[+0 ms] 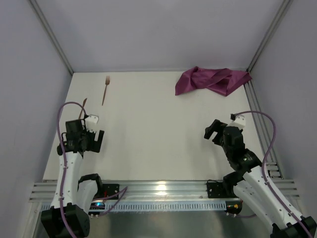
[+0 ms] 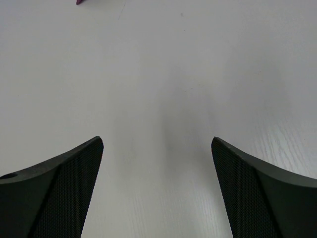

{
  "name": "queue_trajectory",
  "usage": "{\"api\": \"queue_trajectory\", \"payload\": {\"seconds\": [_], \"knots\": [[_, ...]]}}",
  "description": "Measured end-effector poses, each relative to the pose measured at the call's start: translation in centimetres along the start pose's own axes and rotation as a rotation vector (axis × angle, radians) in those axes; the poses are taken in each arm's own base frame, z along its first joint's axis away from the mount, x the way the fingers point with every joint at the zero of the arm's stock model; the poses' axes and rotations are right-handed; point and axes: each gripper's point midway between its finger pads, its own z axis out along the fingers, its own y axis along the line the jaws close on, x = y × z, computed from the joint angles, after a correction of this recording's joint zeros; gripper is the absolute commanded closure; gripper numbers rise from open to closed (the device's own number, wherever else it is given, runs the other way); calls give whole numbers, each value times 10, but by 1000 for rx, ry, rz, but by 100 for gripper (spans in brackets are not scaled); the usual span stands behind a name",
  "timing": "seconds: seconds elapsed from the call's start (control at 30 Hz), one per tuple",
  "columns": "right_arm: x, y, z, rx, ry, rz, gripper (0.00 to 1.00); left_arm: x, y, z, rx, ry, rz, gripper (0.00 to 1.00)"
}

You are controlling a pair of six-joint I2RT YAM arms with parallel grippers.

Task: Fold the napkin into a case and place the utensils inside
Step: Pick up the crumpled napkin from the corner of the board.

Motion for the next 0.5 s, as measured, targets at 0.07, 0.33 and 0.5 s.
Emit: {"api": "queue_trajectory", "payload": {"seconds": [0.07, 0.33, 0.5], "knots": [[2, -3, 3, 24, 18, -15, 6, -1, 1, 0, -5, -3, -2, 6], [-78, 25, 44, 136, 24, -57, 5, -25, 1, -6, 30, -45, -1, 4], [-151, -6, 112, 242, -1, 58, 10, -51, 10, -16, 23, -95, 17, 4]]}}
